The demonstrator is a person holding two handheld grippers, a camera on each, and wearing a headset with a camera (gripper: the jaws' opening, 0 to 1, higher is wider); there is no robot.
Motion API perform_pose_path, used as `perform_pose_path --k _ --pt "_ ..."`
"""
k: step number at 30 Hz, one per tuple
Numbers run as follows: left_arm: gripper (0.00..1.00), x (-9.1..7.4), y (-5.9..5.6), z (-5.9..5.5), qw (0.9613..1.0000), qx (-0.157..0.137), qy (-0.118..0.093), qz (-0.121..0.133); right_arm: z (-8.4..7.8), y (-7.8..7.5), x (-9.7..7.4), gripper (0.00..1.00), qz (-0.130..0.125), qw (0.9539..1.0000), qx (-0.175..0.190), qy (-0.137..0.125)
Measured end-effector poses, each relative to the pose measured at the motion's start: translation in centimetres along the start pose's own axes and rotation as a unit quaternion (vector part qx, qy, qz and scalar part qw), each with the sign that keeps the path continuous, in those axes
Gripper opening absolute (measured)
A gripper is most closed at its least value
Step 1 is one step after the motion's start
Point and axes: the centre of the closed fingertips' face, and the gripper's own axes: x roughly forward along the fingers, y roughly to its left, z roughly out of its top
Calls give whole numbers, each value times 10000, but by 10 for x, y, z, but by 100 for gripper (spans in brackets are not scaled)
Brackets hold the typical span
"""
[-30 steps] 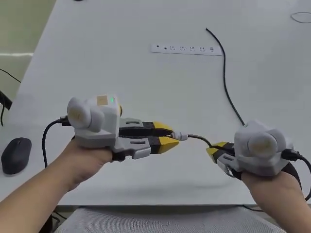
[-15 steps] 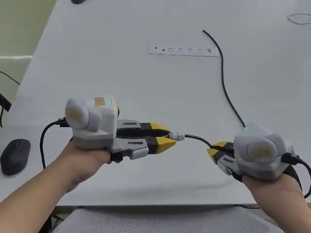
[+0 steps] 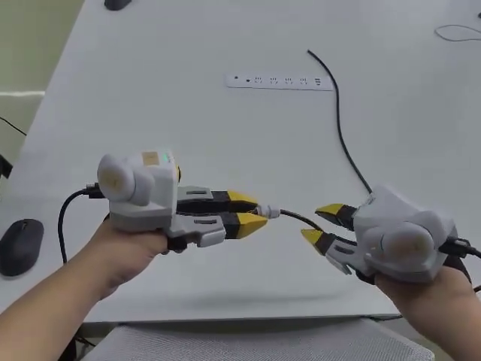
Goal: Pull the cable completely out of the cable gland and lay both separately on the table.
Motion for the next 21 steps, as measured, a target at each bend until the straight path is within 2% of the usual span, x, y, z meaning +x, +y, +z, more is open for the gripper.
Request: perform_pose_path --k 3,13,21 --pt "15 0 -1 -2 10000 5 35 -27 10 6 3 18 29 9999 -154 -39" --pt "15 1 -2 -2 9999 86 44 -111 20 14 13 10 106 9991 -414 -51" --pt "15 1 0 -3 9999 91 55 -122 19 13 16 2 88 9986 -514 47"
